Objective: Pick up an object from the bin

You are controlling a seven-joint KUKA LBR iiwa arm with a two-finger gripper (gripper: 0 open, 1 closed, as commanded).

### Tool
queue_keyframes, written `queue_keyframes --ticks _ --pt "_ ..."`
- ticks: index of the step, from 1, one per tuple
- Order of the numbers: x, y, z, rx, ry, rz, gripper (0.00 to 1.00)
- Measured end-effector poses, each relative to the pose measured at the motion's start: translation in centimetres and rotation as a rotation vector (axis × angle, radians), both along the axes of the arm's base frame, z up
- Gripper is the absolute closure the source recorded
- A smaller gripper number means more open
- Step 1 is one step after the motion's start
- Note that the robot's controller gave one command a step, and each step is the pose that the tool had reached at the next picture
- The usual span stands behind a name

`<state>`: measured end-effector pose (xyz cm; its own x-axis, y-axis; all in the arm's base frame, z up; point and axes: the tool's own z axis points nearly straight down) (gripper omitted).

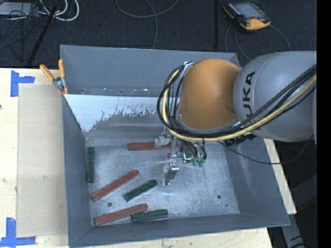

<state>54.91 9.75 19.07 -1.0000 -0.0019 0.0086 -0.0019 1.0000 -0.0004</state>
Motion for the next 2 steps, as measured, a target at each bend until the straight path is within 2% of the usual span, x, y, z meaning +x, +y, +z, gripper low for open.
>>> queue_keyframes --ticks 1,2 --pt "0.2 0.0 0.4 0.001 -0.007 -0.002 0.0" --pt "-0.3 0.3 -4.8 0.001 -0.013 0.015 0.0"
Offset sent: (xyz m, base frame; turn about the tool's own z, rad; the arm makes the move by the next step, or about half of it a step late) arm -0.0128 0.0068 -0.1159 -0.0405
